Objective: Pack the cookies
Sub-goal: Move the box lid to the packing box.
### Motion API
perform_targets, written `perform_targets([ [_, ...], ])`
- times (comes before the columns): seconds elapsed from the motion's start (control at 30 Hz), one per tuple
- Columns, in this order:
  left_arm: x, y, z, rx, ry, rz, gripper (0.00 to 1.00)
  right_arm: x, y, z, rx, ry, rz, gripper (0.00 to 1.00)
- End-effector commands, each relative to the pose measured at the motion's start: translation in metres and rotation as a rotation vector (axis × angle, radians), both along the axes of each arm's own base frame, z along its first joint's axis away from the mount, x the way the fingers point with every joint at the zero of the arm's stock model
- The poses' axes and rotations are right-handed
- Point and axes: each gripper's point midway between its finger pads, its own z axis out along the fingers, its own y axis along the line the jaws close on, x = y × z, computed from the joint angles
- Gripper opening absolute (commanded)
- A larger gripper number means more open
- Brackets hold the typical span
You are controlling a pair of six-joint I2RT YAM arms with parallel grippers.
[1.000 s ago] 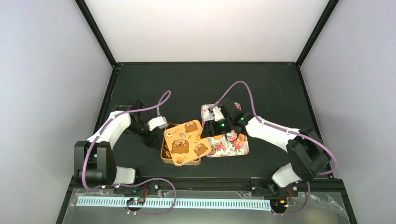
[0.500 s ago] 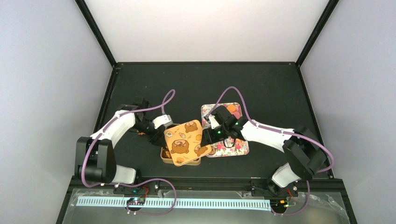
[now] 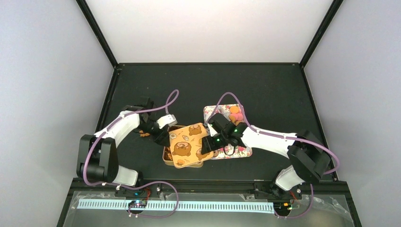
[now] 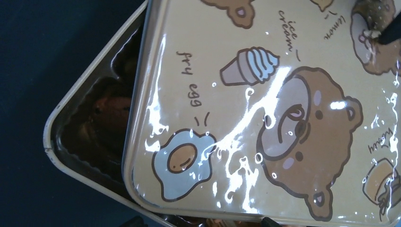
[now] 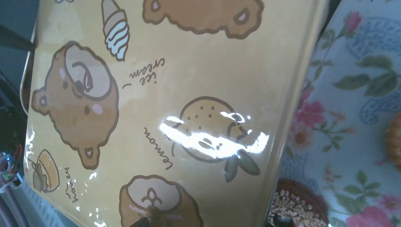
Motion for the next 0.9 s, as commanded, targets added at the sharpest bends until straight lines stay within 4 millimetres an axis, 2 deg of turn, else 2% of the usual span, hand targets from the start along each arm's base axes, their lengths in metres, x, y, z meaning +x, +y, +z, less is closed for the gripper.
perform_targets([
  [0.0, 0.021, 0.0, -0.002, 0.022, -0.039, 0.033, 0.64, -0.005, 0.009, 0.01, 0.002, -0.034, 0.015, 0.56],
  [0.2, 0.028, -0.003, 0.004, 0.009, -0.043, 0.048, 0.64, -0.009, 0.015, 0.01, -0.009, -0.029, 0.042, 0.57],
  [0.53, 0.007, -0.004, 0.042, -0.027, -0.064, 0.001, 0.72, -0.016, 0.01, 0.006, 0.005, -0.02, 0.046, 0.65],
  [0.7, 0.003, 0.001, 0.035, 0.007, -0.053, 0.009, 0.73, -0.016, 0.012, 0.008, 0.016, -0.01, 0.038, 0.67],
  [0.87, 0.002, 0.004, 0.033, 0.02, -0.077, 0.021, 0.74, -0.018, 0.002, 0.016, 0.001, -0.037, 0.04, 0.71],
])
